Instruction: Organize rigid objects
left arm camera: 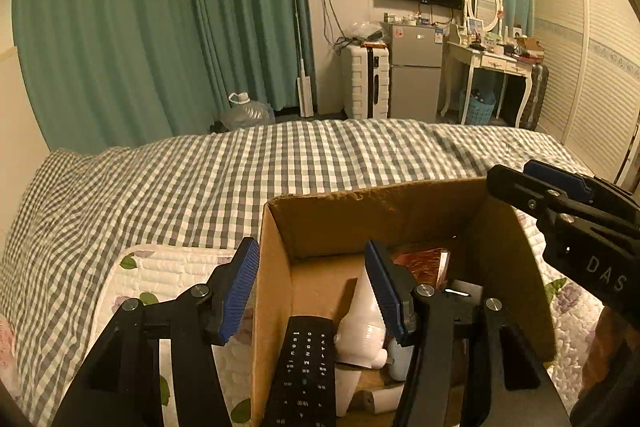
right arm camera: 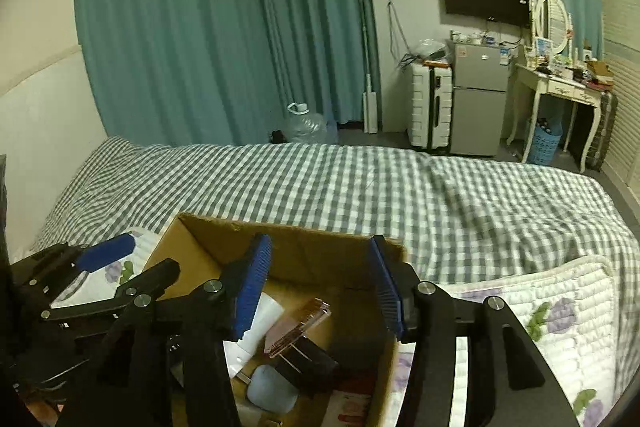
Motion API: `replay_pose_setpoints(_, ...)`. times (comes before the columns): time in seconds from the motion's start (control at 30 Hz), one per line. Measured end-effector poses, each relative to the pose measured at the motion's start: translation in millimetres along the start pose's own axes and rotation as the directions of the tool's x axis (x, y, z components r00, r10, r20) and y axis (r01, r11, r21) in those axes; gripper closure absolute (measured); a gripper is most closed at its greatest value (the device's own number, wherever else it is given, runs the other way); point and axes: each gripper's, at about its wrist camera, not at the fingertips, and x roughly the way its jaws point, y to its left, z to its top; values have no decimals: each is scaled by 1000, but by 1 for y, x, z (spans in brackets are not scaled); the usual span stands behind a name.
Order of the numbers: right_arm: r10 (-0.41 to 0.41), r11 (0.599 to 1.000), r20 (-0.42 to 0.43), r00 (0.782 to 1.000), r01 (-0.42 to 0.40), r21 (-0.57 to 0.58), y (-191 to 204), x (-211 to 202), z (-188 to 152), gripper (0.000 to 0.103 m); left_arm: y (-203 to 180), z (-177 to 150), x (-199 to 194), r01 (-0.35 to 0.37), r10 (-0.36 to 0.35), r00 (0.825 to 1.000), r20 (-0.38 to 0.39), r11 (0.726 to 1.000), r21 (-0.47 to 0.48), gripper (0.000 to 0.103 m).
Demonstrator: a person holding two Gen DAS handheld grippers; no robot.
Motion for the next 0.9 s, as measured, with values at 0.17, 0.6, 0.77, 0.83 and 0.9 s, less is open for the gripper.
replay_pose_setpoints(0.17, -19, 1000, 20, 1000, 19, -5, 3, -30, 8, 53, -1, 7, -35, -2, 2, 999, 44, 1000, 5, 45)
replay_pose_setpoints(0.6, -102, 992, 191, 976, 115, -60, 37, -166, 26, 18, 10, 26, -183, -44, 55, 938, 341, 998, -41, 32)
replay_pose_setpoints(0.77, -108, 992, 284, 953, 122, -31, 42, -222, 29, 0, 9, 17, -231, -56, 60, 905, 420, 998, -22, 30)
replay_pose_setpoints(0.83, -100, 993, 310, 945, 116, -32, 46, -244, 26, 0, 9, 8, -248, -68, 71, 888, 455, 997, -24, 30)
replay_pose_setpoints(0.9, -106, 992, 346, 932, 126, -34, 51, -266, 19, 0, 7, 1, -260, -103, 106, 864, 492, 994, -34, 30)
